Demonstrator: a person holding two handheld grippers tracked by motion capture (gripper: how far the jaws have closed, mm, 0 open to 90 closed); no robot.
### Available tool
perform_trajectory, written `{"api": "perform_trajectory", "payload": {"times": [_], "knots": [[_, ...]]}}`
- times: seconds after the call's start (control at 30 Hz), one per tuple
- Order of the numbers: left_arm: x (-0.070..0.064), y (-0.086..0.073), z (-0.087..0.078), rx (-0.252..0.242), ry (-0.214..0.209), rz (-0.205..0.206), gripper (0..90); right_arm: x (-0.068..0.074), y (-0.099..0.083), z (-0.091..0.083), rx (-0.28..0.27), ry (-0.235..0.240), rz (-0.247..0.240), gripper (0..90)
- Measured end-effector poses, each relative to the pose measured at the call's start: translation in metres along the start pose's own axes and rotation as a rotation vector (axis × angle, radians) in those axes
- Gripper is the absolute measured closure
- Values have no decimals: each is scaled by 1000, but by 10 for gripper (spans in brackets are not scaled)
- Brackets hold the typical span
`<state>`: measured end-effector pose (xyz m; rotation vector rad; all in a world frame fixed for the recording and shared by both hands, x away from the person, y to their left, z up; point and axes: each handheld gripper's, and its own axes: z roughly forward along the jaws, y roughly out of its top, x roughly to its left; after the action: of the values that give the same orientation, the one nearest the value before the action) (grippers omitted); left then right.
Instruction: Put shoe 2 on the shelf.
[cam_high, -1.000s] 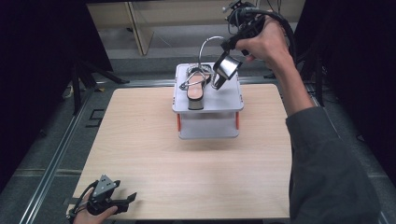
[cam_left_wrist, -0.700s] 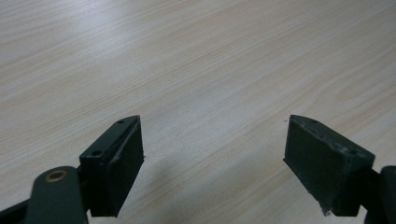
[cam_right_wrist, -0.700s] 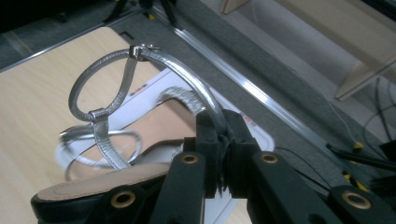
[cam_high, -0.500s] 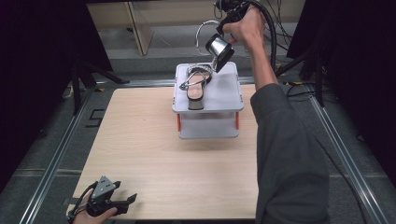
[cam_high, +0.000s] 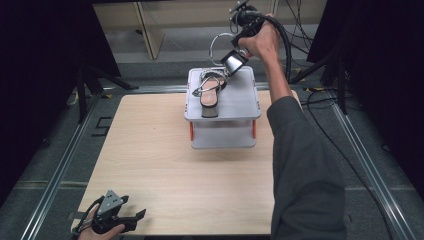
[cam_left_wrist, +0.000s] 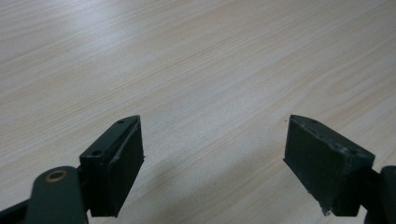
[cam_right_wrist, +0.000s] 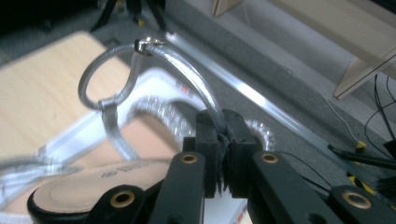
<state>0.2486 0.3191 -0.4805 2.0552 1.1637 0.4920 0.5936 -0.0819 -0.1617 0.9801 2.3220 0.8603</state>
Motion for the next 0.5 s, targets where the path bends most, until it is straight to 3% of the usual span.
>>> {"api": "perform_trajectory", "payload": {"times": [0.13,0.2,0.33,0.5], "knots": [[-1,0,1,-8,-1,-20,192,4,-23,-3,16,26,-7,862],[0,0,1,6,14,1,192,5,-34,0,26,42,-16,862],[1,0,2,10,12,-3,192,9,-58,11,58,81,-6,851],[0,0,3,6,8,-11,193,12,-73,25,72,108,2,849]]}}
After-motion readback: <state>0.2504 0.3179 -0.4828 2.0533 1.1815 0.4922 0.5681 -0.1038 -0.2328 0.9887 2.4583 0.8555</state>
